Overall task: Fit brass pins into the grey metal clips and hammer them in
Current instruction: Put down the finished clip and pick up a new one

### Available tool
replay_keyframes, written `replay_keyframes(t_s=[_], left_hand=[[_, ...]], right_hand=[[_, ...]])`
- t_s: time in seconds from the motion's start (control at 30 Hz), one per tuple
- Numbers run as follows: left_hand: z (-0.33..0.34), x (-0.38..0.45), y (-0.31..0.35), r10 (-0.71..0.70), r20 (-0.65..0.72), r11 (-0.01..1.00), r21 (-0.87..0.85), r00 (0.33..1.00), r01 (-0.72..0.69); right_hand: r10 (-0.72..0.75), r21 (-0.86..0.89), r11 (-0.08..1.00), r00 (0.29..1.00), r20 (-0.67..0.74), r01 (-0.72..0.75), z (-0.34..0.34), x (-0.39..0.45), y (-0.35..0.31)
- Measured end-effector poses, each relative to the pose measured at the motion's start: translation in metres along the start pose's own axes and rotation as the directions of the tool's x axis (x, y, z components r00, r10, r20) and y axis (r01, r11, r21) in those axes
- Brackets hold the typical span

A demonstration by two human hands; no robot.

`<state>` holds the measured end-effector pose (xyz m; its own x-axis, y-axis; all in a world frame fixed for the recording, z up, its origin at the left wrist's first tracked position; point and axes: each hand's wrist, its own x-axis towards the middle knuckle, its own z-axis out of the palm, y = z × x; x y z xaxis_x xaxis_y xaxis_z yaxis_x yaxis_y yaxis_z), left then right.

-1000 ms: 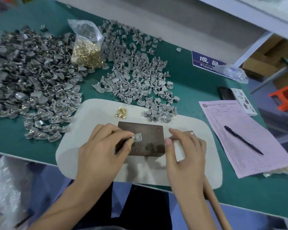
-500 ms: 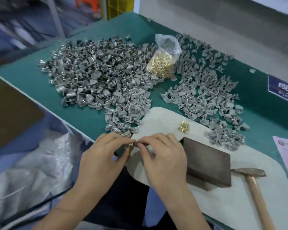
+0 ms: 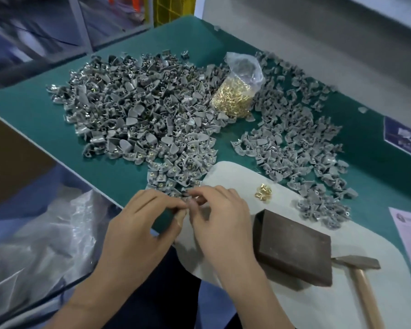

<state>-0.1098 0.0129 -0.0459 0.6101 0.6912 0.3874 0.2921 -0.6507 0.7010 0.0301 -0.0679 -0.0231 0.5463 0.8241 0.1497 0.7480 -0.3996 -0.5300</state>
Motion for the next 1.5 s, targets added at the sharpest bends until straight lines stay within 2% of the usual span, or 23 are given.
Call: replay_keyframes(t_s=[0.07,0.2,0.37,0.47,0.53,0.67,0.73,1.07,1.17,1.3,1.37,1.5], left_hand=[[0.009,0.006,0.007,0.018,0.017,0.996,-0.084,1.0,-0.016],[0.037,0.025,0.024,0.032,0.113,0.989,-0.145,0.993,-0.016],[0.078,0.065,0.053,0.085,0.274,0.978,-0.209,0.958,-0.027],[0.103,0.094,0.072,0.105,0.293,0.966,-0.259,0.95,-0.027],[0.116,0.107,0.077,0.095,0.291,0.968,-0.251,0.952,-0.02],[0.136,0.12,0.074,0.03,0.382,0.998,-0.054,0.924,-0.01],[0.143,0.121,0.073,0.012,0.411,1.0,-0.003,0.911,-0.011],[0.149,0.119,0.079,0.022,0.443,0.991,0.106,0.896,-0.076],[0.144,0.12,0.078,0.022,0.494,0.978,0.171,0.869,-0.122],[0.14,0.119,0.074,0.049,0.519,0.991,0.082,0.854,-0.107],[0.139,0.119,0.076,0.081,0.521,0.986,0.083,0.849,-0.145],[0.139,0.122,0.079,0.136,0.589,0.952,0.145,0.797,-0.27]], right_hand=[[0.021,0.006,1.0,0.999,-0.05,-0.021,-0.015,-0.005,0.005],[0.11,0.022,0.994,0.978,-0.178,-0.107,-0.049,-0.016,0.033],[0.269,0.164,0.96,0.902,-0.338,-0.225,-0.082,-0.034,0.083],[0.331,0.213,0.94,0.855,-0.4,-0.265,-0.087,-0.043,0.104],[0.319,0.179,0.947,0.842,-0.435,-0.266,-0.084,-0.046,0.109],[0.248,0.003,0.962,0.866,-0.434,-0.274,-0.077,-0.045,0.108],[0.249,-0.017,0.959,0.869,-0.428,-0.283,-0.077,-0.045,0.108],[0.236,-0.028,0.961,0.866,-0.441,-0.275,-0.077,-0.046,0.109],[0.237,-0.019,0.962,0.865,-0.442,-0.273,-0.077,-0.044,0.109],[0.255,-0.021,0.957,0.872,-0.419,-0.29,-0.077,-0.044,0.109],[0.259,-0.021,0.955,0.871,-0.417,-0.294,-0.077,-0.046,0.109],[0.253,-0.013,0.958,0.868,-0.427,-0.286,-0.078,-0.046,0.109]])
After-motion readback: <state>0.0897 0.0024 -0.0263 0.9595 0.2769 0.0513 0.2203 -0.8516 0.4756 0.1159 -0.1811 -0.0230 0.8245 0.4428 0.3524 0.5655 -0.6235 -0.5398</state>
